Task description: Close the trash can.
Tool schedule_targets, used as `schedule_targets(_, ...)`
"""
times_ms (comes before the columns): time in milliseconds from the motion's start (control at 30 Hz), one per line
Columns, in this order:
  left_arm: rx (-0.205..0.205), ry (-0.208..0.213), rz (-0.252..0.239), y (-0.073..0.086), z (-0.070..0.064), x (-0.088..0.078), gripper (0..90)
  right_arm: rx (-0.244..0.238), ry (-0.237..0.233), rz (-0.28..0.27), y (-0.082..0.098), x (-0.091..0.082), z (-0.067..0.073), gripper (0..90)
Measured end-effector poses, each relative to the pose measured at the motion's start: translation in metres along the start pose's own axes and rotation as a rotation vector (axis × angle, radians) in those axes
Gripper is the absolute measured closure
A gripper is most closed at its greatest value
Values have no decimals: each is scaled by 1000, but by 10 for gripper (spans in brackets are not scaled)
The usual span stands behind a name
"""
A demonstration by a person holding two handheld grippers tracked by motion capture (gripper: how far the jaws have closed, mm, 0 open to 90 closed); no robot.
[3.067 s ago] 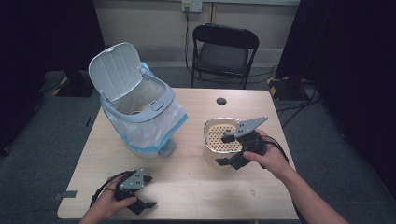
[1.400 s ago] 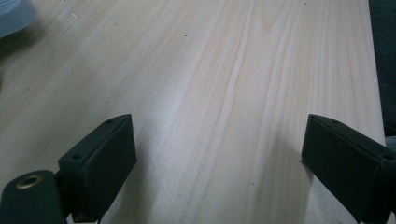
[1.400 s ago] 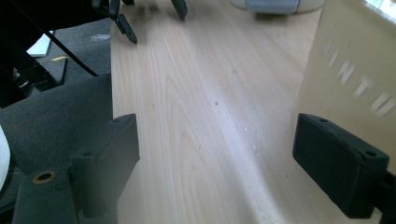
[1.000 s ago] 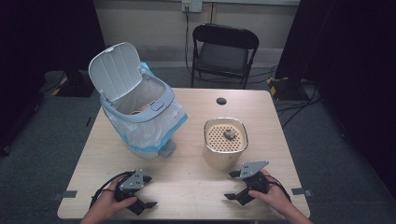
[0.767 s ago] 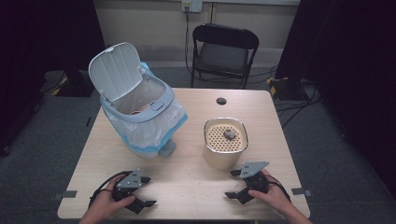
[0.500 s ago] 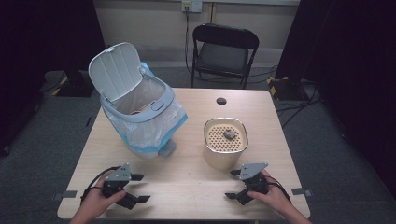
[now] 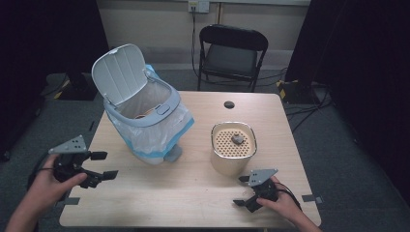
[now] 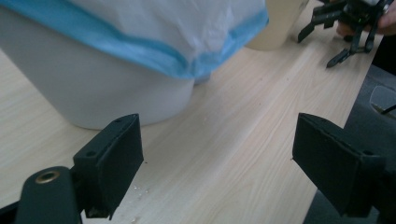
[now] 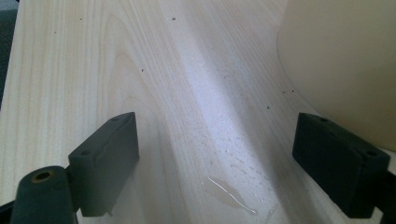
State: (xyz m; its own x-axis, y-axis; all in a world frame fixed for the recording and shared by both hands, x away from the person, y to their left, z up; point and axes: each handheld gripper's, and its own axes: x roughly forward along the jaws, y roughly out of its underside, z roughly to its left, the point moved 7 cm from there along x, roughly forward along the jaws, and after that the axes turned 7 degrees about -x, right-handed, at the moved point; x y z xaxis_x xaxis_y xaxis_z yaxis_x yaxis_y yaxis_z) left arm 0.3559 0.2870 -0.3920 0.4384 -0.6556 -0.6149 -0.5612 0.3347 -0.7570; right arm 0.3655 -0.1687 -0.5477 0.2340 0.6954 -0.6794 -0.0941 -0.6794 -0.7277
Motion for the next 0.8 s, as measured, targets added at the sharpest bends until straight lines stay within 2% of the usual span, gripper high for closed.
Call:
schedule_targets(67,-5,-11,7,-11,3,-8,157,0,0,0,0,0,0,139)
schedule_targets(100,-31,-10,6,-19,5,-12,157,0,0,0,0,0,0,139)
schedule_targets(200,-35,-19,17,-26,8,-16,157,0,1,0,0,0,0,139)
schedule_targets(333,-45,-28,8,-38,15,-22,157,2,0,-3,1,-1,0,139)
schedule_targets(467,-58,-74,3,-55,27,-33,158,2,2,-5,1,-1,0,139)
schedule_targets(500,-58,-74,3,-55,27,-33,158,3,1,-3,1,-1,0,139)
schedule_targets(533,-56,-87,-4,-65,32,-37,158,3,1,-4,1,-1,0,139)
schedule_targets(633,-57,-103,-1,-74,37,-39,158,4,0,-4,1,-1,0,139)
schedule_targets(667,-67,-107,-10,-82,42,-39,158,3,0,-5,1,-1,0,139)
schedule_targets(700,-67,-107,-10,-82,42,-39,159,2,0,-5,1,-1,0,139)
schedule_targets(733,-65,-137,-13,-91,50,-40,159,3,-1,-5,1,-1,0,139)
schedule_targets(800,-80,-136,-28,-97,53,-40,159,3,0,-5,1,-1,0,139)
